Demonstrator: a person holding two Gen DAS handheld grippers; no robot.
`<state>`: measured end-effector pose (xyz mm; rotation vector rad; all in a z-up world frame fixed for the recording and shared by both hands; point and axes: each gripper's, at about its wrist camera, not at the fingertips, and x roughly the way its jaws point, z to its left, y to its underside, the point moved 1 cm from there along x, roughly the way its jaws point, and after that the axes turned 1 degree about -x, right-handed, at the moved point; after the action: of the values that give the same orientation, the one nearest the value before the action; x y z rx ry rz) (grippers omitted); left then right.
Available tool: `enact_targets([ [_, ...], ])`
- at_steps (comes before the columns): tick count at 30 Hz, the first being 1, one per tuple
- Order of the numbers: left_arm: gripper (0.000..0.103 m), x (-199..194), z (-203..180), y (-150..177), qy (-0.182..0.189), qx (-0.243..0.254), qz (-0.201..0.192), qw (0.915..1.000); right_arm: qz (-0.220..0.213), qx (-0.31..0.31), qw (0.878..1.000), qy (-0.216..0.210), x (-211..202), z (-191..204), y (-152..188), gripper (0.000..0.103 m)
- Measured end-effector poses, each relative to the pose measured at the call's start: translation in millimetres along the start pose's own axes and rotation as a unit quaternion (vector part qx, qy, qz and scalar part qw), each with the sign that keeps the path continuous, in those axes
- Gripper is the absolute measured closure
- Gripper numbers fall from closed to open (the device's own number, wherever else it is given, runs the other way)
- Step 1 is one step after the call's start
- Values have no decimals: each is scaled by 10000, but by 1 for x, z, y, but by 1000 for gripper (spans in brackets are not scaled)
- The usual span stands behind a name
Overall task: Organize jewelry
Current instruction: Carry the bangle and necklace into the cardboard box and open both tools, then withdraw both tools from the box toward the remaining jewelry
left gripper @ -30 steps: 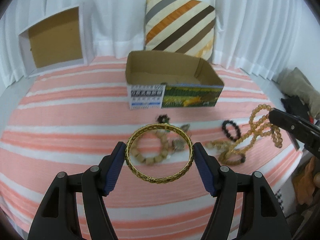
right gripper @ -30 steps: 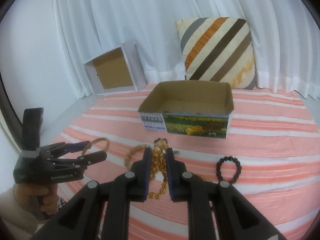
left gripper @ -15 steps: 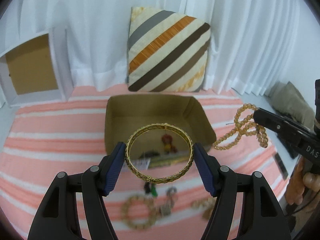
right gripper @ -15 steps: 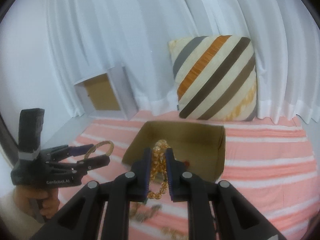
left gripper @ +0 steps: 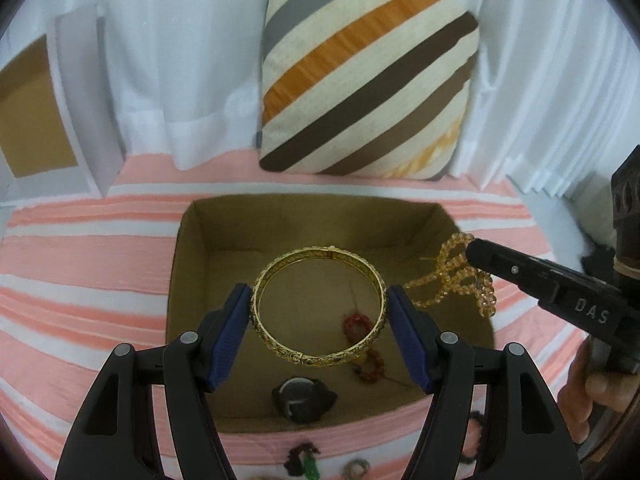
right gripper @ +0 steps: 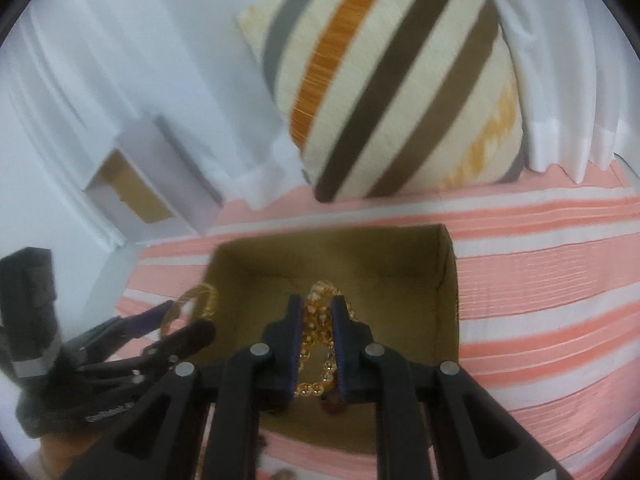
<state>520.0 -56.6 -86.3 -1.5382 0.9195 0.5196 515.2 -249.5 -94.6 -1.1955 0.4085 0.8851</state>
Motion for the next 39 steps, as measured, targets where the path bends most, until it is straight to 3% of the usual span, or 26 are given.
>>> enact_targets([
  [8, 31, 33, 0, 3, -248, 177, 253, 9992, 150, 59, 9999, 19, 23, -16, 8, 85],
  [9, 30, 35, -1, 4, -306, 210, 272, 9989, 122, 47, 9999, 19, 22, -16, 7, 78],
  [11, 15, 36, -1, 5, -319, 190, 248, 9990, 36, 46, 10000, 48, 19, -16, 8, 64],
  [13, 9, 31, 3, 6, -349, 120, 152, 9992, -73, 20, 9999, 78, 15, -15, 8, 60],
  [16, 9, 20, 7, 8, -306, 63, 47, 9995, -266, -86, 9994, 212, 0, -13, 14, 52],
  [20, 9, -9, 10, 23, -288, 127, -150, 9994, -579, -353, 9968, 420, -29, -10, 36, 51],
  [23, 8, -37, 15, 47, -288, 215, -282, 9990, -778, -614, 9934, 576, -54, -9, 63, 51],
  [31, 8, -98, 45, 158, -306, 201, -279, 9989, -990, -1043, 9849, 966, -119, -14, 168, 51],
  [39, 8, -117, 58, 265, -395, -45, -121, 9991, -719, -1072, 9849, 1155, -139, -10, 266, 51],
])
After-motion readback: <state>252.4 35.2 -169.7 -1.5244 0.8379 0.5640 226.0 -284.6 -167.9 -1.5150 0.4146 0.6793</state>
